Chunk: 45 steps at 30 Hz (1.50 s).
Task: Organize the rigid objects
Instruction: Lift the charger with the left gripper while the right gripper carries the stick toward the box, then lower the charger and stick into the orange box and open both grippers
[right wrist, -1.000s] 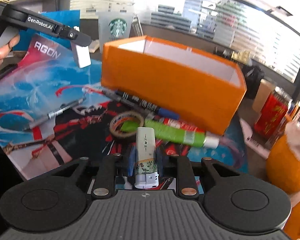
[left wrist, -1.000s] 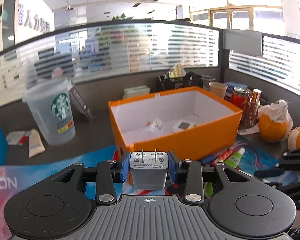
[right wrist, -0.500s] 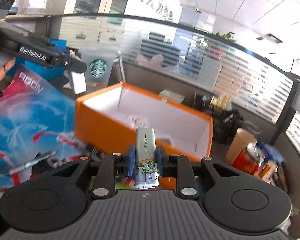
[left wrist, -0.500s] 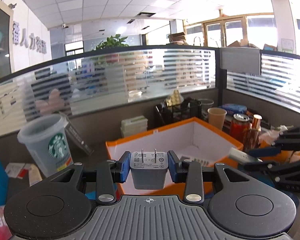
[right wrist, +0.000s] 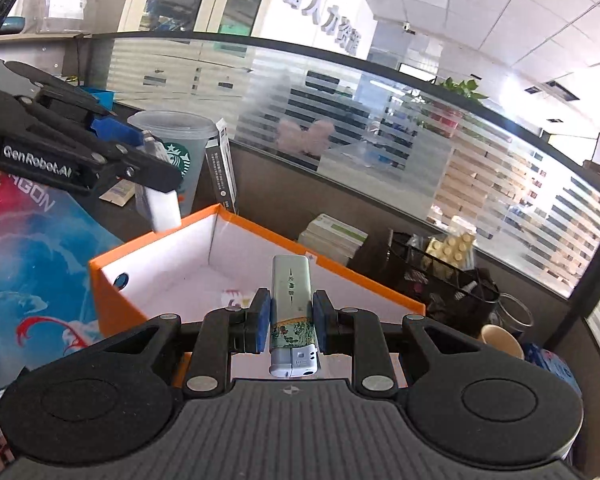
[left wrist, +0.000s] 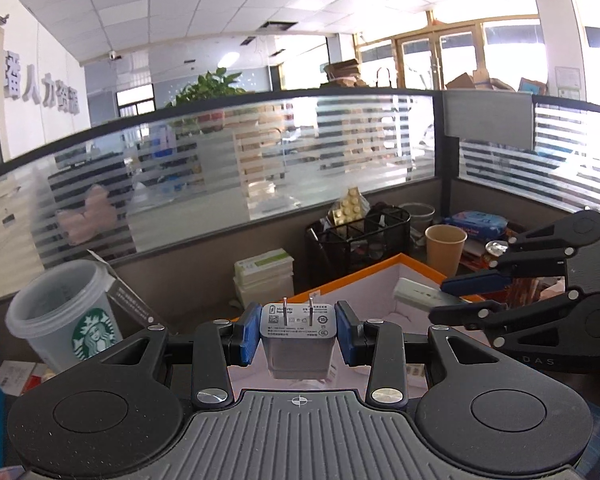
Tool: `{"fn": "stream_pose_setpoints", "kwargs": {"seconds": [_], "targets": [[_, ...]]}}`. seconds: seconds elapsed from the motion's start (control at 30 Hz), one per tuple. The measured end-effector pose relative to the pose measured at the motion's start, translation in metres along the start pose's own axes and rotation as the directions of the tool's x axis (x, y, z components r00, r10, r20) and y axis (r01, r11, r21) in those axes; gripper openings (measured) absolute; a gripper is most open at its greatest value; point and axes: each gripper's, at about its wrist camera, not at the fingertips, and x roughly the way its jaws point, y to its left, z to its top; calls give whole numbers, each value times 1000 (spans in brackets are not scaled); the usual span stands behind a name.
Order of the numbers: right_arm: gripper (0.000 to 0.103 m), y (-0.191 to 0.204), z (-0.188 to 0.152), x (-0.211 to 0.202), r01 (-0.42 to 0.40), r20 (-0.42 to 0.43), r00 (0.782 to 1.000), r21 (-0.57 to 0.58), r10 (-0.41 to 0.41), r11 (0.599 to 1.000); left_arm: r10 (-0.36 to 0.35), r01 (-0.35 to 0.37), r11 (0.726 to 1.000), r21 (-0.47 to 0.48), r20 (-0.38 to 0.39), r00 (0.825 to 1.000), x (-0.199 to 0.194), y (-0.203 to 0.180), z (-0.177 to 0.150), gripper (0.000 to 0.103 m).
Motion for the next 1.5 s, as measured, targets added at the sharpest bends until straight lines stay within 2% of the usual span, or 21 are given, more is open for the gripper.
{"fn": "stream_pose_setpoints", "kwargs": {"seconds": [0.1, 0.23, 0.37, 0.57, 0.8, 1.07, 1.23, 1.5], "targets": [[21, -8, 3, 16, -18, -18, 1000, 14, 19, 1000, -22, 21, 1000, -13, -41, 999, 23, 2, 0, 37], [21, -22, 1, 45, -51, -75, 996, 62, 55, 997, -92, 84, 994, -68, -118, 989, 57, 5, -6, 37], [21, -30, -7, 73, -65, -151, 985, 80, 77, 995, -164, 144, 983, -117, -186, 969, 85, 1, -15, 37], [21, -33, -24, 96, -65, -232, 969, 75, 81, 995, -227, 199, 972, -129, -268, 936, 111, -11, -28, 37], [21, -34, -34, 115, -83, -322, 942, 52, 95, 995, -244, 223, 970, -99, -362, 900, 132, -20, -37, 37], [21, -39, -35, 124, -112, -362, 921, 103, 142, 988, -235, 216, 972, -94, -402, 885, 142, -25, -46, 37], [21, -40, -34, 130, -139, -415, 893, 114, 174, 984, -245, 225, 970, -97, -420, 874, 145, -26, -45, 37], [21, -40, -32, 135, -152, -464, 866, 111, 187, 982, -240, 228, 970, -82, -443, 864, 149, -29, -44, 37]]}}
